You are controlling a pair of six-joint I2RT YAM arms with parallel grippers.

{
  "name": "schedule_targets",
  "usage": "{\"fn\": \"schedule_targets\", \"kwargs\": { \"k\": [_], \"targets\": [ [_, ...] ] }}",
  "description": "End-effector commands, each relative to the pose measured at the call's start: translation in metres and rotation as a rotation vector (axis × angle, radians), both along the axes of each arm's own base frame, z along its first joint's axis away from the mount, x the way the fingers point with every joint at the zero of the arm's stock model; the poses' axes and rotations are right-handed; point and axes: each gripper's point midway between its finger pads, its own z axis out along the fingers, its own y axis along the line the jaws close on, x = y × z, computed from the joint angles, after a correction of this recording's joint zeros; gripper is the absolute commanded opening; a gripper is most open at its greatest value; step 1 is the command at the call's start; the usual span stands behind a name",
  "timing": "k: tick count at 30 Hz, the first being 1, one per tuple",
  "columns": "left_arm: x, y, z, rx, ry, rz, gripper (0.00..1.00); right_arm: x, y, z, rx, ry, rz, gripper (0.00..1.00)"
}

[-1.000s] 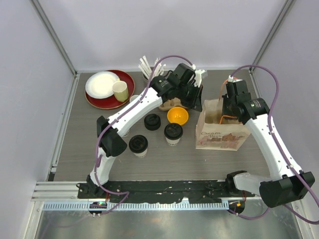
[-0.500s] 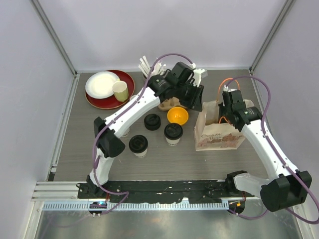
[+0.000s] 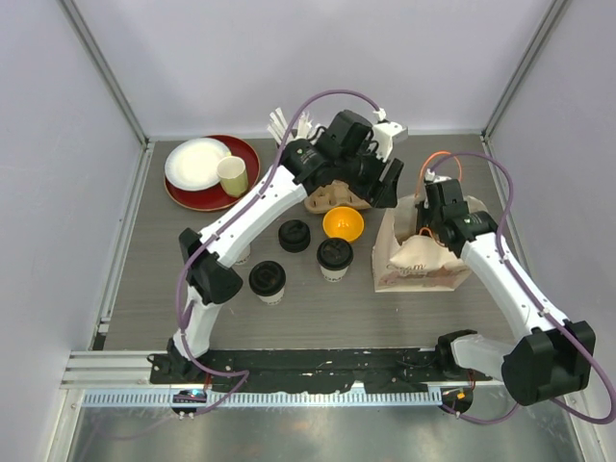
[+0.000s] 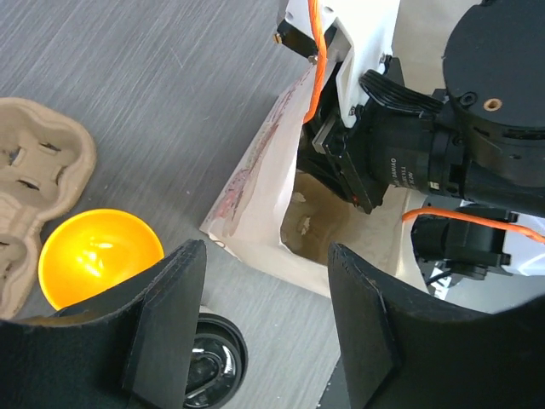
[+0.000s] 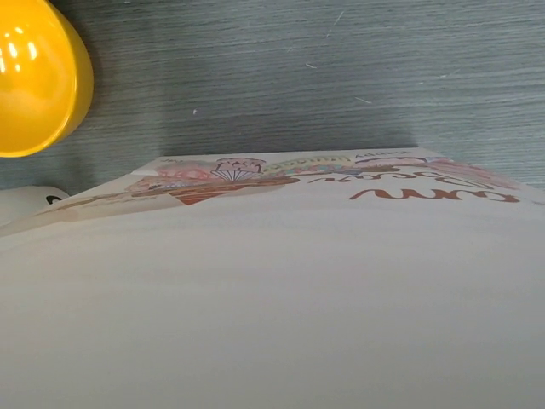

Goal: Pack the takeout coffee

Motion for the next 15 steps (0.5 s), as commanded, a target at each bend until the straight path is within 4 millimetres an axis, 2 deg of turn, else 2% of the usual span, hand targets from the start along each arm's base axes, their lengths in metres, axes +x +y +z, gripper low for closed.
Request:
{"fn": "schedule_targets", "kwargs": {
  "k": [1,3,7,9,10,11,12,13,15],
  "targets": [
    [0.012,-0.012,-0.010,0.006,-0.077,-0.050,0.63,0.008,0.012,-0.011,0.056,0.006,0.013,0.01],
    [0.013,-0.017,-0.019,0.011,-0.070,-0.067,0.63,0.009,0.014,-0.015,0.059,0.024,0.022,0.01],
    [0.014,-0.022,-0.034,0.025,-0.051,-0.084,0.61,0.013,0.019,-0.006,0.081,0.011,0.039,0.01],
    [0.016,-0.024,-0.039,0.030,-0.045,-0.085,0.51,0.011,0.020,0.006,0.085,0.011,0.039,0.01],
    [0.015,-0.025,-0.038,0.028,-0.048,-0.089,0.41,0.010,0.020,0.009,0.085,0.018,0.040,0.01],
    [0.013,-0.024,-0.037,0.025,-0.043,-0.096,0.35,0.004,0.017,0.011,0.079,0.046,0.032,0.01],
    [0.011,-0.023,-0.035,0.025,-0.049,-0.107,0.31,0.006,0.017,0.022,0.080,0.027,0.028,0.01],
    [0.007,-0.022,-0.035,0.028,-0.038,-0.124,0.28,0.006,0.016,0.025,0.075,0.028,0.019,0.01],
    [0.003,-0.018,-0.029,0.030,-0.052,-0.139,0.34,0.003,0.013,0.032,0.066,0.035,0.006,0.01]
  ]
}}
